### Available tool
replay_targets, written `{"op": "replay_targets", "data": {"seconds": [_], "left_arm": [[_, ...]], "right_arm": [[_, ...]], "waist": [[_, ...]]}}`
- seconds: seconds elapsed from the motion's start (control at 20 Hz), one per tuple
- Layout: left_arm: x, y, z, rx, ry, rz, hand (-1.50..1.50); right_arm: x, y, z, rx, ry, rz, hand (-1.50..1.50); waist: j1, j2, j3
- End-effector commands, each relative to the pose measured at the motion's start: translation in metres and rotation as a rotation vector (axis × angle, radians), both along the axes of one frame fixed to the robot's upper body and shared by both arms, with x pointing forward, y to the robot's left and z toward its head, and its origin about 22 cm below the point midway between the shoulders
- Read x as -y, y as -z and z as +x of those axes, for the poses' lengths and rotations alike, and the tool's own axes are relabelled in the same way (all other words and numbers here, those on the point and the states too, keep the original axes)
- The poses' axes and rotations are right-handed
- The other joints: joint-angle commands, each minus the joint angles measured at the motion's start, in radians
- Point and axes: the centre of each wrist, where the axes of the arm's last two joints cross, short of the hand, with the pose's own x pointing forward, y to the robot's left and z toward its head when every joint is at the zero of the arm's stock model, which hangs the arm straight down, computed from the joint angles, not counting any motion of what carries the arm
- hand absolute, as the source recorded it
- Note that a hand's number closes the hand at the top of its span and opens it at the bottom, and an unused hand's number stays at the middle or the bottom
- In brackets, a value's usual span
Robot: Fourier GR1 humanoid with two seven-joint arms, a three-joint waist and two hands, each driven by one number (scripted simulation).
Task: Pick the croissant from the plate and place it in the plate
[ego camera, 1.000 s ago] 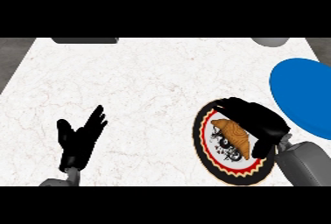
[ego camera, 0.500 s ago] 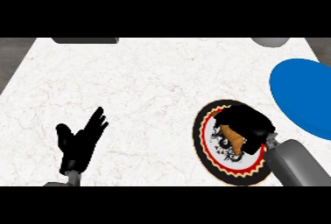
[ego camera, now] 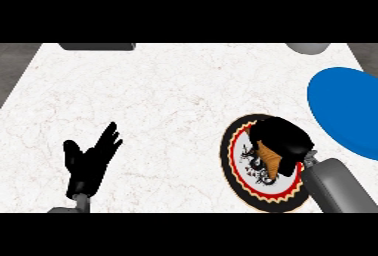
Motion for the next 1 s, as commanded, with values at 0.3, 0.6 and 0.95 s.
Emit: {"op": "replay_targets", "data": {"seconds": [0.3, 0.6, 0.95], "left_arm": [[-0.012, 0.01, -0.011, -0.039, -0.063, -0.003, 0.0], [-0.016, 0.0, -0.011, -0.026, -0.03, 0.009, 0.0], [-0.019, -0.009, -0.001, -0.021, -0.005, -0.001, 0.0]], "right_arm": [[-0.024, 0.015, -0.059, 0.088, 0.664, 0.465, 1.5], [-0.046, -0.04, -0.093, 0.389, 0.75, 0.709, 1.5], [-0.026, -0.063, -0.119, 0.48, 0.978, 0.93, 1.5]], "waist": [[-0.076, -0.009, 0.0], [-0.033, -0.002, 0.0], [-0.014, 0.004, 0.001]]}}
